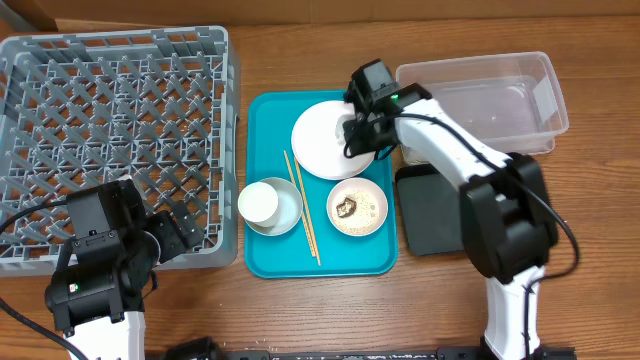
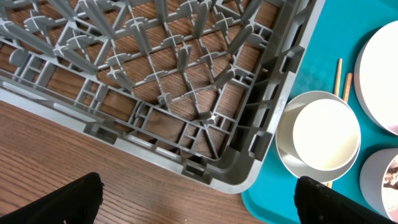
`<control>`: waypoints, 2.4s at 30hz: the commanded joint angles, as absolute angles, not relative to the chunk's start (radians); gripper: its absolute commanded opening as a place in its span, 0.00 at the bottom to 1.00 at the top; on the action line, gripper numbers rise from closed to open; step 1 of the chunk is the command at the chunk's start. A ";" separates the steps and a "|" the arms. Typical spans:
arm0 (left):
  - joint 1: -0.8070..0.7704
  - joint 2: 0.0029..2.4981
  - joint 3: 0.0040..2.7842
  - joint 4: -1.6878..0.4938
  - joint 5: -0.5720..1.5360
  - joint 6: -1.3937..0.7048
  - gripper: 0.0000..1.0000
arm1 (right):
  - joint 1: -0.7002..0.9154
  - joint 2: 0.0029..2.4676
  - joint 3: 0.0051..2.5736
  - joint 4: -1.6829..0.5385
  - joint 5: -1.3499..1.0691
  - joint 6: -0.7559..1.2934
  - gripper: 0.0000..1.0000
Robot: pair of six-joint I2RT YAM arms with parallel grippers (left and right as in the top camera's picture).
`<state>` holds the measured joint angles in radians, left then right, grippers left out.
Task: Sort waste into correct bins and load items into the dishwasher
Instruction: 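Grasp the crumpled white tissue on the plate with the right gripper, then drop the white tissue into the clear plastic bin, then grasp the rim of the pink rice bowl with the right gripper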
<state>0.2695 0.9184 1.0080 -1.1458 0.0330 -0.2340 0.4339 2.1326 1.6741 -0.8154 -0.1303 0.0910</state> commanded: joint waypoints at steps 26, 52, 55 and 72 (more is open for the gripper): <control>0.276 0.909 1.032 -1.138 0.042 -0.239 1.00 | 0.109 1.760 1.788 -1.003 -0.025 0.282 0.69; 0.274 0.909 1.032 -1.095 0.204 0.020 1.00 | 0.253 1.324 1.369 -1.090 -0.261 0.152 0.75; 0.274 0.909 1.032 -1.095 0.204 0.019 1.00 | 0.368 1.350 1.317 -1.010 -0.217 0.152 0.75; 0.274 0.909 1.032 -1.095 0.204 0.019 1.00 | 0.739 1.785 1.269 -0.789 -0.159 0.287 0.59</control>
